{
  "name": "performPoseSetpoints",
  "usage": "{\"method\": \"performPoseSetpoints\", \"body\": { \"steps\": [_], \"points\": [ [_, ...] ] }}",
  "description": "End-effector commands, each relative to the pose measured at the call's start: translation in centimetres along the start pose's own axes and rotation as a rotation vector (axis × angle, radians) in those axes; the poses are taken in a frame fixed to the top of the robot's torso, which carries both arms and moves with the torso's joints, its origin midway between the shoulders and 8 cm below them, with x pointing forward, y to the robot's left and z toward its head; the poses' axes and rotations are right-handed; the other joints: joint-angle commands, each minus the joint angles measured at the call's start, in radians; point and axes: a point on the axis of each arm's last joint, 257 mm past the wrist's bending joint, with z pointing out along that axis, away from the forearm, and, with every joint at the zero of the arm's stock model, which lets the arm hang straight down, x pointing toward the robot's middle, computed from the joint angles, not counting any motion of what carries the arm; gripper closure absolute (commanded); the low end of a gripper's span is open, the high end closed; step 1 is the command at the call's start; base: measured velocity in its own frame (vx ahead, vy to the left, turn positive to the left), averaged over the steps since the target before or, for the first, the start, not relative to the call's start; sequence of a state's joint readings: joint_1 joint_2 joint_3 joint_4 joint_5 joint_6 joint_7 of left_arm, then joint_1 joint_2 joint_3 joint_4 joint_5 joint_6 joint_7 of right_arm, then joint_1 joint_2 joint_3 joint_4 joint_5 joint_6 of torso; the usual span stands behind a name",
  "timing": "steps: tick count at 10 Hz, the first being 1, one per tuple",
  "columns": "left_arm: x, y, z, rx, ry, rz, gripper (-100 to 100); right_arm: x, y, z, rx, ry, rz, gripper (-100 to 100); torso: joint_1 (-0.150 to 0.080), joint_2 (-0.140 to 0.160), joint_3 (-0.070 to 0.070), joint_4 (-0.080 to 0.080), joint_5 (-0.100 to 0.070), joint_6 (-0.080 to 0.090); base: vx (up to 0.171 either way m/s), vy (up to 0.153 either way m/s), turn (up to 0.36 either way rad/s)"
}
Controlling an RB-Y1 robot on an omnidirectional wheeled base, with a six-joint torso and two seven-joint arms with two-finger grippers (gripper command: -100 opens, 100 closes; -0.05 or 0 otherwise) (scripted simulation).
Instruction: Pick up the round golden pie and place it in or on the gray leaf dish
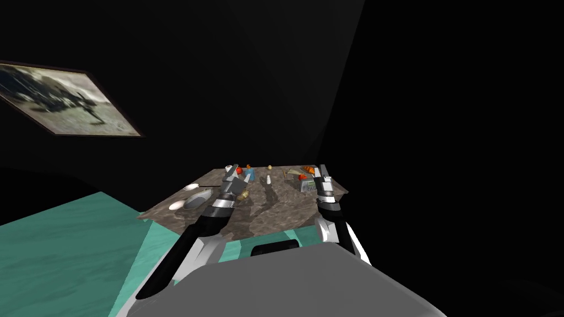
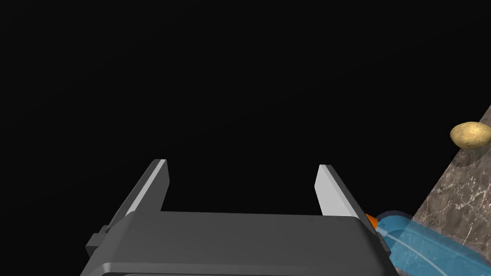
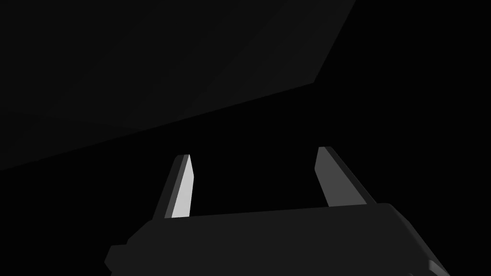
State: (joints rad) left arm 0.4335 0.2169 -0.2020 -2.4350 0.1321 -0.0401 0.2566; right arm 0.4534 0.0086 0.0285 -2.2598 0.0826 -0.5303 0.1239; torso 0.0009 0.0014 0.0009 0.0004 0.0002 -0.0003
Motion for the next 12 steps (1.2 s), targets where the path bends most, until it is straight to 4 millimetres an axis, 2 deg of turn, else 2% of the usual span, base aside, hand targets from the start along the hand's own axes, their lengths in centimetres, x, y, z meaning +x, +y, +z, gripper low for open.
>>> {"method": "performPoseSetpoints", "body": {
  "steps": [1, 3, 8, 12],
  "points": [
    [0.6, 1.1, 0.2, -0.044, 0.010, -0.020, -100, 0.0, 0.0, 0.0, 0.000, 0.000, 0.000, 0, 0.000, 0.000, 0.000, 0.000, 0.000, 0.000, -0.030, 0.005, -0.103],
    [0.4, 2.0, 0.1, -0.078, 0.001, -0.019, -100, 0.0, 0.0, 0.0, 0.000, 0.000, 0.000, 0, 0.000, 0.000, 0.000, 0.000, 0.000, 0.000, -0.017, 0.008, -0.019],
    [1.3, 6.0, 0.4, -0.228, 0.012, -0.058, -100, 0.0, 0.0, 0.0, 0.000, 0.000, 0.000, 0, 0.001, 0.000, 0.000, 0.000, 0.000, 0.000, -0.023, 0.017, -0.082],
    [1.2, 8.3, 0.1, -0.317, 0.001, -0.065, -100, 0.0, 0.0, 0.0, 0.000, 0.000, 0.000, 0, 0.002, 0.000, 0.000, 0.000, 0.000, 0.000, -0.016, 0.023, -0.045]
  ]
}}
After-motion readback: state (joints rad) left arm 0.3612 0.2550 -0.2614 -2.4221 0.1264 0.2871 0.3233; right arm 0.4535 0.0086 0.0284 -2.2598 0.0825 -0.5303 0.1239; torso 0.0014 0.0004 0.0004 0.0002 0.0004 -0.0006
